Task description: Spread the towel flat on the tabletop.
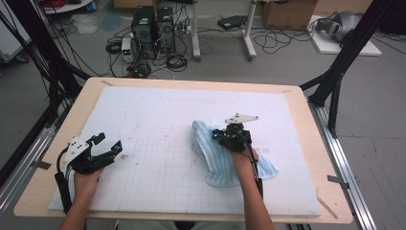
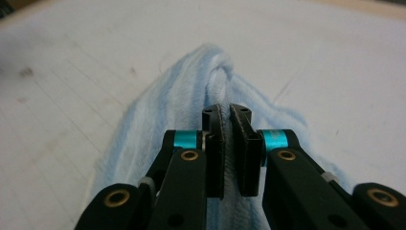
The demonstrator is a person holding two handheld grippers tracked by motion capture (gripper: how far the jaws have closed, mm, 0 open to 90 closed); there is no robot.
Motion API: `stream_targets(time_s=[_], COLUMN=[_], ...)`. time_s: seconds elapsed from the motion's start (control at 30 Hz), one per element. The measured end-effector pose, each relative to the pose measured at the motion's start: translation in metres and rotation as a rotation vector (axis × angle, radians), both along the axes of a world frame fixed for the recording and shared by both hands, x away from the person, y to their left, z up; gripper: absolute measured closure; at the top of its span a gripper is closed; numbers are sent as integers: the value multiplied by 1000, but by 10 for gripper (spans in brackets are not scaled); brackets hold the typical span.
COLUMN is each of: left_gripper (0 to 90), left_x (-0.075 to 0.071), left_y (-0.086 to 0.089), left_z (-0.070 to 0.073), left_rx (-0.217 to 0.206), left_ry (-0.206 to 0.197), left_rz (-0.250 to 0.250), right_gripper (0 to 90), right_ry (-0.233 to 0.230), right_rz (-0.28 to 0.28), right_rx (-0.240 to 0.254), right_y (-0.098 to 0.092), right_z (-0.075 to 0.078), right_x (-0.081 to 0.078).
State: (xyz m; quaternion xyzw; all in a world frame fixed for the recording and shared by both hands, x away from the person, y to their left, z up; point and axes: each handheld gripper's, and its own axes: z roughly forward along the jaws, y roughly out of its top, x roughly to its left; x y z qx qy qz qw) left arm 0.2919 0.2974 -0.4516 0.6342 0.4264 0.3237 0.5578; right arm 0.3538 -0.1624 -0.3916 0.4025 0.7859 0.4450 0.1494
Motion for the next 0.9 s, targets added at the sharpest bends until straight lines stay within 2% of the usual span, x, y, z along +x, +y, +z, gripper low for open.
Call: stream_targets(time_s=[0.2, 0.3, 0.37, 0.5, 0.6, 0.63, 0.73, 0.83, 0.9], left_gripper=[246, 246, 246, 246, 246, 246, 246, 246, 246], left_x=[0, 0, 0, 0, 0, 0, 0, 0, 0], left_y=[0, 0, 0, 0, 0, 0, 0, 0, 0], left_z=[0, 0, 0, 0, 0, 0, 0, 0, 0], left_rx=[0, 1, -1, -3, -2, 1, -1, 0, 3], left_ry=[0, 0, 1, -2, 0, 0, 0, 3, 2], left_rz=[1, 0, -1, 0, 1, 2, -1, -2, -2], right_gripper=[847, 845, 844, 843, 843, 843, 842, 840, 827], right_ry=[-148, -186, -189, -128, -80, -67, -49, -29, -16], right_rz=[1, 32, 62, 127, 179, 196, 226, 225, 220], right_rx=[116, 192, 192, 156, 165, 147, 50, -8, -17], right_y=[-1, 1, 4, 12, 20, 23, 28, 23, 17], right_z=[40, 56, 60, 43, 24, 18, 0, -16, -22], right_x=[-9, -17, -26, -41, -52, -57, -74, -90, -99])
